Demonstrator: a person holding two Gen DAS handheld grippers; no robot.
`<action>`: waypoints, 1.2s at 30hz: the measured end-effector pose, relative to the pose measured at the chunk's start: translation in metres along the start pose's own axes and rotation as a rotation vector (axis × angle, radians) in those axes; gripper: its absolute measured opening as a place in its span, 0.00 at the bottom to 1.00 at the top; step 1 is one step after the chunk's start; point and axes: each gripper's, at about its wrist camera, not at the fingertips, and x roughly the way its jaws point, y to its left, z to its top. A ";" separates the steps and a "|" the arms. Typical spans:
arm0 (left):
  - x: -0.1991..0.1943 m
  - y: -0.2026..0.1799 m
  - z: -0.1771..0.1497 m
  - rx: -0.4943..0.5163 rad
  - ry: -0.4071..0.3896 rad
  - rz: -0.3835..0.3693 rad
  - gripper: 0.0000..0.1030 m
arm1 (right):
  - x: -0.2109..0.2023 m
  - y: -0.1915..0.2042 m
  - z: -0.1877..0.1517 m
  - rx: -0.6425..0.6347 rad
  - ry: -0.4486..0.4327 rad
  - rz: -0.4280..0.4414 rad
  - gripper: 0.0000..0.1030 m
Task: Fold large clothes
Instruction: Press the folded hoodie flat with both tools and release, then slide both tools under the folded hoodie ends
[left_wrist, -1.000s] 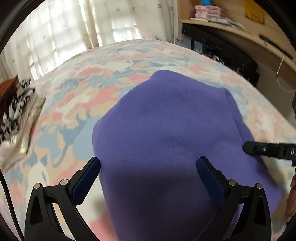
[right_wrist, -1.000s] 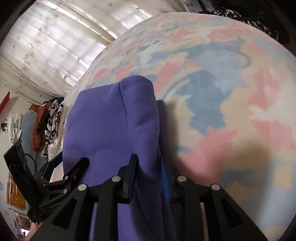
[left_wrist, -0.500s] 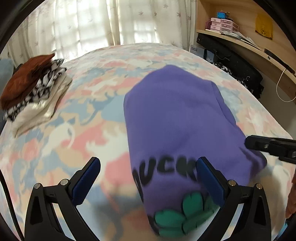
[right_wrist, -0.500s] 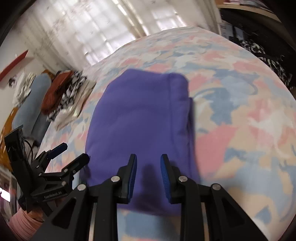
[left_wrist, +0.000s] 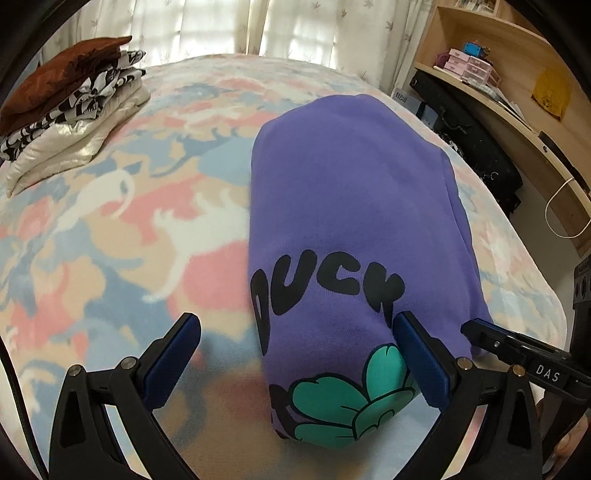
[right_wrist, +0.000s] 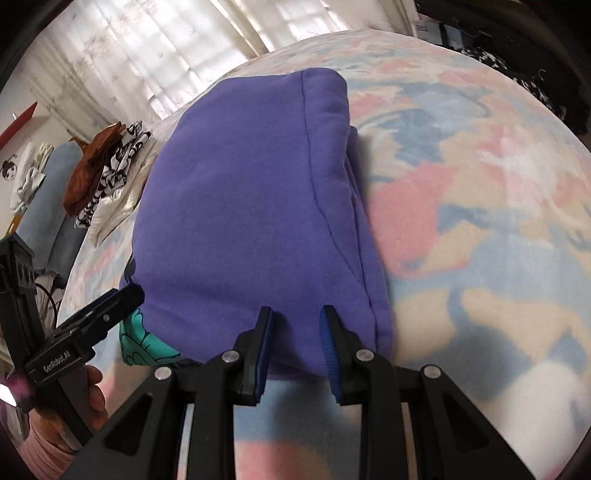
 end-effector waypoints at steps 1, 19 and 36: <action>0.000 0.001 0.001 -0.007 0.009 -0.001 0.99 | 0.000 0.001 0.001 0.002 0.000 -0.003 0.25; -0.019 -0.005 -0.005 -0.006 0.015 0.037 0.99 | -0.004 -0.005 -0.003 0.094 0.004 0.028 0.25; -0.070 -0.002 -0.009 -0.006 -0.002 -0.068 0.99 | -0.062 -0.005 -0.014 0.057 -0.039 0.037 0.66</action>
